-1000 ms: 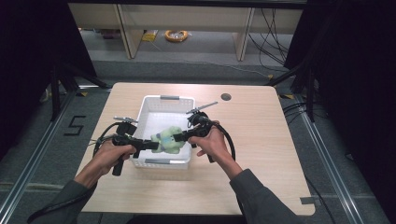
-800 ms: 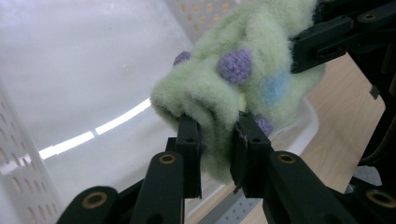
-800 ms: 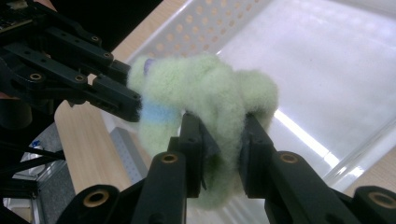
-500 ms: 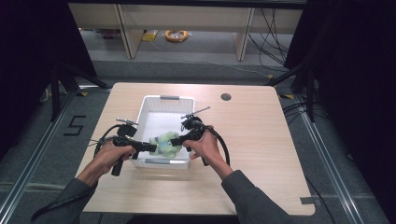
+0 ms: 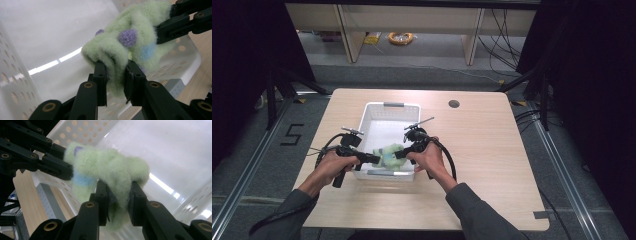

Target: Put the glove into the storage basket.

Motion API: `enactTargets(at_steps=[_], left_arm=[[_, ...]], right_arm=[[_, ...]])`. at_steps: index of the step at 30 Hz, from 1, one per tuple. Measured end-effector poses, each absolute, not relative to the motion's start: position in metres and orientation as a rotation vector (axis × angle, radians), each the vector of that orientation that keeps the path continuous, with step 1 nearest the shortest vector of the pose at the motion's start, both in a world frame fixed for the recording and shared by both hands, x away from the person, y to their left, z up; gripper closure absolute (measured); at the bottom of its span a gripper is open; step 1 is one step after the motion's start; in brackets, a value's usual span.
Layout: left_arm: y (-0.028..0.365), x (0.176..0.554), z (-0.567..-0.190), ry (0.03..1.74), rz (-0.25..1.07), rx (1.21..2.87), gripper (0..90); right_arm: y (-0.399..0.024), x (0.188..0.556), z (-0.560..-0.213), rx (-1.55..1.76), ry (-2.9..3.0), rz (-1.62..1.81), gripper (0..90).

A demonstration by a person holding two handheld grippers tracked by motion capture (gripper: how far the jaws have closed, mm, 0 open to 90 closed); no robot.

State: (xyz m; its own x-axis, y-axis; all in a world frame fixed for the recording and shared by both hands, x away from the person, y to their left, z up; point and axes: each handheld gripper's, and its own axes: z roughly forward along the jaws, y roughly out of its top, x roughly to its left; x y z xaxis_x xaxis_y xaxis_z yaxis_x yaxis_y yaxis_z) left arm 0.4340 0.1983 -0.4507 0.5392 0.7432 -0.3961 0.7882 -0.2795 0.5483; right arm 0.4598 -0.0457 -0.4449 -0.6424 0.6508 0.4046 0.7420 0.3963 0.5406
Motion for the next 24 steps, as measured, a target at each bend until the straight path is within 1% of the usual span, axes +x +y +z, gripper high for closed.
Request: enactTargets(at_steps=[6, 7, 8, 9, 10, 12, 17, 20, 24], left_arm=[[0.196, 0.434, -0.454, 1.237, -0.078, 2.088, 71.5], [0.195, 0.434, -0.455, 1.247, -0.074, 2.073, 71.4], [0.195, 0.434, -0.455, 1.241, -0.084, 2.078, 71.3], [0.195, 0.434, -0.455, 1.243, -0.082, 2.077, 71.0], [0.195, 0.434, -0.455, 1.247, -0.077, 2.077, 70.5], [0.195, 0.434, -0.455, 1.240, -0.056, 2.117, 70.5], [0.195, 0.434, -0.454, 1.242, -0.044, 2.113, 68.9], [0.194, 0.434, -0.452, 1.251, -0.021, 2.113, 66.2], [0.196, 0.435, -0.451, 1.243, -0.010, 2.123, 62.1]], right_arm=[[-0.046, 0.461, -0.452, -1.206, -2.554, -1.079, 73.1], [-0.046, 0.461, -0.452, -1.200, -2.568, -1.080, 72.9], [-0.044, 0.458, -0.451, -1.271, -2.519, -1.040, 72.7], [-0.044, 0.458, -0.452, -1.258, -2.537, -1.041, 72.6], [-0.043, 0.457, -0.452, -1.281, -2.530, -1.021, 72.4], [-0.043, 0.460, -0.454, -1.220, -2.580, -1.040, 71.9], [-0.041, 0.460, -0.455, -1.227, -2.598, -1.015, 70.4], [-0.039, 0.460, -0.455, -1.255, -2.612, -1.020, 67.7], [-0.036, 0.459, -0.452, -1.261, -2.658, -0.981, 60.6]])
